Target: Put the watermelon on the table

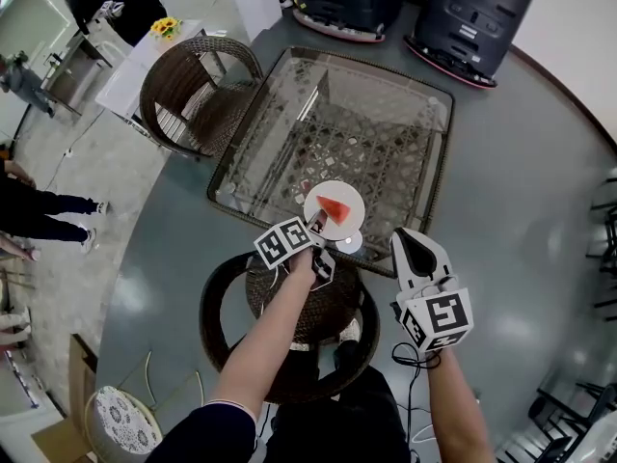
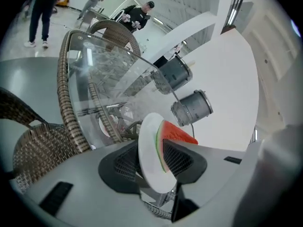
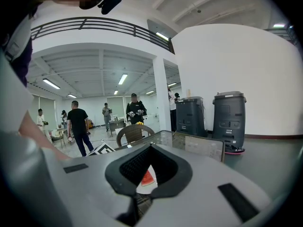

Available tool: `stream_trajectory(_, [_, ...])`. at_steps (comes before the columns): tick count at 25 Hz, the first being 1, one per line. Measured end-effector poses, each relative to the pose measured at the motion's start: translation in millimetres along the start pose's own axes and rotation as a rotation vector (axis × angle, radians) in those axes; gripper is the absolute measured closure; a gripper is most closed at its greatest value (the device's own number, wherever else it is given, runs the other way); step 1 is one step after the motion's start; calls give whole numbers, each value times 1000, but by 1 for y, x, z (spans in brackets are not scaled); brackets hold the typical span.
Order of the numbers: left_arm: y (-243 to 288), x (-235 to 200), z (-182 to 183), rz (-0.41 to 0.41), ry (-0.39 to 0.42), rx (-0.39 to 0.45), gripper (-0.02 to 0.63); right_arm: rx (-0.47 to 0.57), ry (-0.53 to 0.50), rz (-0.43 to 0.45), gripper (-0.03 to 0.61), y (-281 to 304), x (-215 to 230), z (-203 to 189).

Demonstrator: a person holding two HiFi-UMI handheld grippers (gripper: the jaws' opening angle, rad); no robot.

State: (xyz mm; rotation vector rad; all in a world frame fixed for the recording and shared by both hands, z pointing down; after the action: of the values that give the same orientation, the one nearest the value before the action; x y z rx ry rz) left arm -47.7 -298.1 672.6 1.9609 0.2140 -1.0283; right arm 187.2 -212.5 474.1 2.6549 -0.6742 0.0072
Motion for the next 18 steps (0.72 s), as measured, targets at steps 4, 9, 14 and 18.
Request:
stream_trajectory(4, [-1,2,-2,9,46,17,439,1,5,3,577,-1,-1,-1])
stream_trajectory(9, [-4,3,-1,12,82,76,414,-2,8,5,577,-3,-2,-1])
stream_trajectory(14, [-7,-1,-5,-25,38,133,414,-8,1,6,577,-8,-3,-3])
stream_trajectory(18, [-9,-10,4,-41,15,163,414,7,4,10,577,-3,-5,-5])
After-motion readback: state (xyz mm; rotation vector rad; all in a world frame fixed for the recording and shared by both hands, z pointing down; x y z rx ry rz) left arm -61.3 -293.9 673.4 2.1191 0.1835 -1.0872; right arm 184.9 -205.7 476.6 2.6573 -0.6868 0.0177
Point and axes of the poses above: the fingertips, and each gripper's own axes: y forward along the fingers, x to its right, z out of its top, the point moved 9 cm from there along -y, backward along the fingers, and after that the axes turned 4 degrees about -x, right-handed, at the moved point
